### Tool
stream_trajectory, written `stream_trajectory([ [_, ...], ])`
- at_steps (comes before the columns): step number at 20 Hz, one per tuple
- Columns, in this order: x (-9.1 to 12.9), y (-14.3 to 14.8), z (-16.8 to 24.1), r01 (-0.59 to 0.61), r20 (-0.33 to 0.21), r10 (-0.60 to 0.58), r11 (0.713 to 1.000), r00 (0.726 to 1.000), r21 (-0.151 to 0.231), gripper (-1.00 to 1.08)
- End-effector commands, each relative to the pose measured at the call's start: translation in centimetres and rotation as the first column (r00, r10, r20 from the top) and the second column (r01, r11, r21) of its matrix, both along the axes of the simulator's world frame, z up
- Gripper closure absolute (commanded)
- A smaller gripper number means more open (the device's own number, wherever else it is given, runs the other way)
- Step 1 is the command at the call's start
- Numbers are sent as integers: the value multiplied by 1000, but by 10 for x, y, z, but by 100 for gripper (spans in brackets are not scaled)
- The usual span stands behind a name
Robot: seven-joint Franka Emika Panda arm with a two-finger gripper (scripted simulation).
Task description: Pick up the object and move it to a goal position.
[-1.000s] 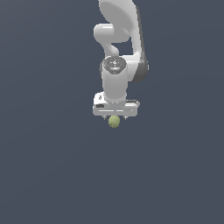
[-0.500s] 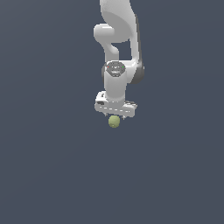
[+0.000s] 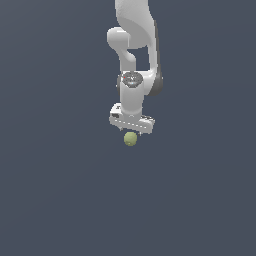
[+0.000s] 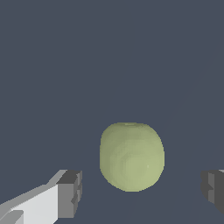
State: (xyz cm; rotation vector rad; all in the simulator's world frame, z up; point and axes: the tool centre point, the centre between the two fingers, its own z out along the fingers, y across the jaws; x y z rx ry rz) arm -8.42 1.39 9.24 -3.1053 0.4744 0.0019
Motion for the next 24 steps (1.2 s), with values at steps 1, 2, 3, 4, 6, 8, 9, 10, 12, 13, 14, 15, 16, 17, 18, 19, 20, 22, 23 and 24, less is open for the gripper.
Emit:
stream_trajectory([
  [1, 0, 0, 0, 0, 0, 0, 1000, 1000, 0, -92],
  [2, 0, 0, 0, 0, 0, 0, 1000, 1000, 0, -92],
  [3, 0, 0, -1, 0, 0, 0, 1000, 1000, 0, -92],
  [4, 0, 0, -3, 0, 0, 0, 1000, 1000, 0, -92],
  [6, 0, 0, -8, 1, 0, -1, 1000, 1000, 0, -92],
  [8, -1, 0, -15, 1, 0, -1, 1000, 1000, 0, -92],
  [9, -1, 0, -19, 1, 0, -1, 1000, 1000, 0, -92],
  [10, -1, 0, -24, 2, 1, -2, 1000, 1000, 0, -92],
  [12, -2, 0, -34, 3, 1, -3, 1000, 1000, 0, -92],
  [13, -2, 0, -38, 3, 1, -3, 1000, 1000, 0, -92],
  [14, -2, 0, -41, 4, 1, -4, 1000, 1000, 0, -92],
  [15, -2, 0, -44, 4, 1, -4, 1000, 1000, 0, -92],
  [16, -2, 0, -47, 4, 1, -4, 1000, 1000, 0, -92],
  [17, -1, 0, -48, 5, 1, -5, 1000, 1000, 0, -92],
  [18, -1, 0, -50, 5, 1, -5, 1000, 1000, 0, -92],
  [19, -1, 0, -50, 5, 1, -5, 1000, 1000, 0, -92],
  [20, -1, 0, -51, 5, 1, -5, 1000, 1000, 0, -92],
  [22, -1, 0, -51, 5, 1, -5, 1000, 1000, 0, 108],
  [23, -1, 0, -51, 5, 1, -5, 1000, 1000, 0, 108],
  [24, -1, 0, -51, 5, 1, -5, 1000, 1000, 0, 108],
])
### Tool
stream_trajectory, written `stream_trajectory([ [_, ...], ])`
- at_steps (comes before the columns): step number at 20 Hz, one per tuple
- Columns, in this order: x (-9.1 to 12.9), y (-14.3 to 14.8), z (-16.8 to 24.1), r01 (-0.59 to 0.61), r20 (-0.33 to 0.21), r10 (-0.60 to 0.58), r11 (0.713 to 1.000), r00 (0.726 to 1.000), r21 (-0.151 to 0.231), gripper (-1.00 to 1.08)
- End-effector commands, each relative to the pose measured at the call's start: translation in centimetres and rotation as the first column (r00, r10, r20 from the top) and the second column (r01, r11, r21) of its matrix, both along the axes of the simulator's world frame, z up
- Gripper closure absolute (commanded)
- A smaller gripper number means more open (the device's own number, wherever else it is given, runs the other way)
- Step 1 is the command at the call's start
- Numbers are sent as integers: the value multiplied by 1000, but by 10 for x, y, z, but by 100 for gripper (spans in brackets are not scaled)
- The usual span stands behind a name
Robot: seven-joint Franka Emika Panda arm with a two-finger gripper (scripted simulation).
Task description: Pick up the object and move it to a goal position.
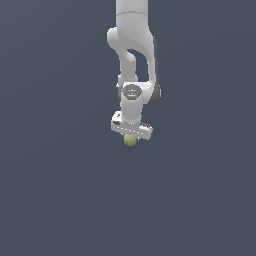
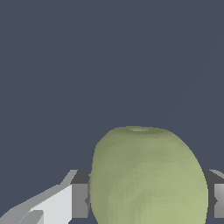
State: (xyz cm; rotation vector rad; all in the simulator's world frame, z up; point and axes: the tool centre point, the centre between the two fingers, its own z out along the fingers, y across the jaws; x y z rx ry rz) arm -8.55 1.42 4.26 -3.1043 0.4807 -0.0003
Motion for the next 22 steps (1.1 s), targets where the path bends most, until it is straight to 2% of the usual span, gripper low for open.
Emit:
stream_trajectory([
  [1, 0, 0, -1, 0, 0, 0, 1000, 1000, 0, 108],
  [12, 3, -2, 6, 0, 0, 0, 1000, 1000, 0, 108],
  [22, 26, -20, 51, 0, 0, 0, 1000, 1000, 0, 108],
])
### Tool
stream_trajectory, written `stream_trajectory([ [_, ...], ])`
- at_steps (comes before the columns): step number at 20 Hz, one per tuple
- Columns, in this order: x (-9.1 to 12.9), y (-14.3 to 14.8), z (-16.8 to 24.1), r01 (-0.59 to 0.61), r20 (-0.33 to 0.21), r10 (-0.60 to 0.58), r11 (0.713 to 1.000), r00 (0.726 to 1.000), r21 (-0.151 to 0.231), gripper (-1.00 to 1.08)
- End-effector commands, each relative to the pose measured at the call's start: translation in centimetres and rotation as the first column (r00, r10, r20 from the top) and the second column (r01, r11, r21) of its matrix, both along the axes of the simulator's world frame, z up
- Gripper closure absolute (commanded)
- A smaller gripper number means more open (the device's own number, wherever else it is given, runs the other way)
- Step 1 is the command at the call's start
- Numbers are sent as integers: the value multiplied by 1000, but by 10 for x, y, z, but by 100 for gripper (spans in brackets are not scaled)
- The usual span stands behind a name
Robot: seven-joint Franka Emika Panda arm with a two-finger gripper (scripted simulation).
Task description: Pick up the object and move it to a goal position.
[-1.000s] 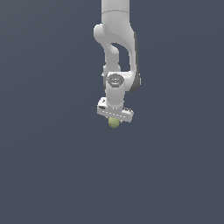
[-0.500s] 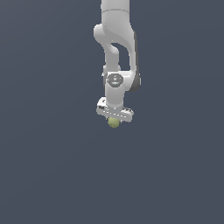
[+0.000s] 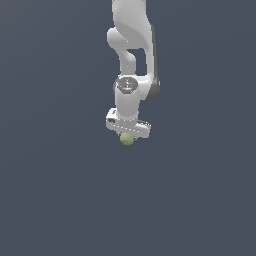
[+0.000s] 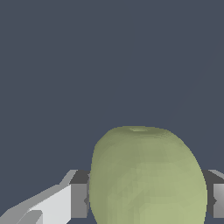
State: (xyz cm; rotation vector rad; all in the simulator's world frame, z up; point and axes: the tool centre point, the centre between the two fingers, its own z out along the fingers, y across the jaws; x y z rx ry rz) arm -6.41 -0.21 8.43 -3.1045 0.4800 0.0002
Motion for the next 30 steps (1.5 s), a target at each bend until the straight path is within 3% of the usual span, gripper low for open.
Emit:
stream_trajectory([
  [1, 8, -7, 17, 0, 1, 0, 1000, 1000, 0, 108],
  [17, 80, -58, 149, 0, 1, 0, 1000, 1000, 0, 108],
  [30, 125, -89, 226, 0, 0, 0, 1000, 1000, 0, 108],
])
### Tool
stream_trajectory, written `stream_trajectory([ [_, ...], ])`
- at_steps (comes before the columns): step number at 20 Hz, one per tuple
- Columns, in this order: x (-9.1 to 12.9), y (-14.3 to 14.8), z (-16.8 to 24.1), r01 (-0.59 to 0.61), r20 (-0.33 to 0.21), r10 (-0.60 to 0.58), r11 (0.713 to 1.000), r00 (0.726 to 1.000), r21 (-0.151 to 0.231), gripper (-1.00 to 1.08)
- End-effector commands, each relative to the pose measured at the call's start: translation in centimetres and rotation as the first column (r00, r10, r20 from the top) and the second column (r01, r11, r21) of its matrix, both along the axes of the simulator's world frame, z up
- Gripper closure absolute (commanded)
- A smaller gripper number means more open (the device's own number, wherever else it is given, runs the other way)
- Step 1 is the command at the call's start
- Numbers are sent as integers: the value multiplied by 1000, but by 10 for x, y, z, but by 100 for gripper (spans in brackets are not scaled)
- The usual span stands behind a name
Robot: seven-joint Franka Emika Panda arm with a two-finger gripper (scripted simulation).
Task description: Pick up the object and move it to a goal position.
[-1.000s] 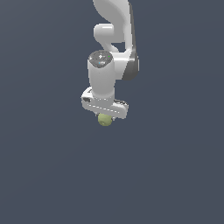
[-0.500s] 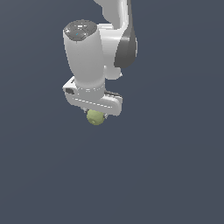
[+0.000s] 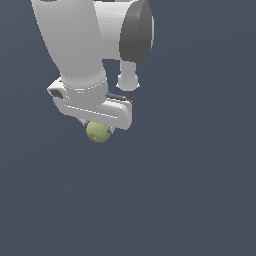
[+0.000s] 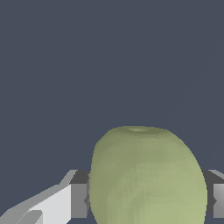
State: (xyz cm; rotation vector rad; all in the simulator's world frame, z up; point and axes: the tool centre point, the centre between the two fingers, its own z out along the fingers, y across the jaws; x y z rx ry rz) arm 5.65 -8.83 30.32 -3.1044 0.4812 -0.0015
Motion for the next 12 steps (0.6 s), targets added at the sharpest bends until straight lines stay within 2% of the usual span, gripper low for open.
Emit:
stream_trajectory([
  [1, 7, -4, 11, 0, -1, 0, 1000, 1000, 0, 108],
  [12, 23, -14, 36, 0, -1, 0, 1000, 1000, 0, 108],
])
